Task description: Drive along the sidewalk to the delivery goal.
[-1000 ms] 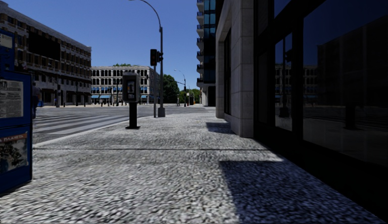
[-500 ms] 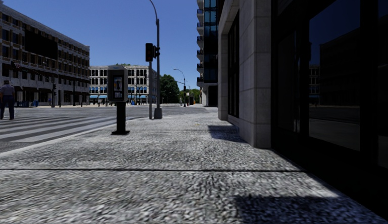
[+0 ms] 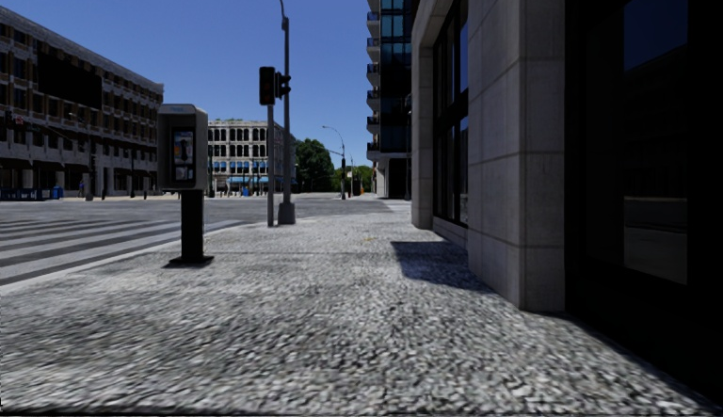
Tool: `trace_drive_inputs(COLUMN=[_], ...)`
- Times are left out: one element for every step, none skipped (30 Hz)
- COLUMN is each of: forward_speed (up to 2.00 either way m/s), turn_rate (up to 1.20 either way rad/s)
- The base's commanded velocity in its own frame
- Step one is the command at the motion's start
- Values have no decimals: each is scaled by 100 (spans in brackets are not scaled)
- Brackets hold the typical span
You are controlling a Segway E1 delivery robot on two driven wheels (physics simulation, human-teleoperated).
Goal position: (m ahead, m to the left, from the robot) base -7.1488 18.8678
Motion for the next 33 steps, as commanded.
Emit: trace_drive_inputs(forward_speed=[200,200,200,200,200,200,200,200,200,200,200,200,200,200,200,200,200,200,200,200,200,200,200,200,200,200,200,200,200,200,200,200,200], turn_rate=[0,0,0,0,0,0,0,0,0,0,0,0,0,0,0,0,0,0,0,0,0,0,2,5,6,6,11,20,33,33,43,47,51])
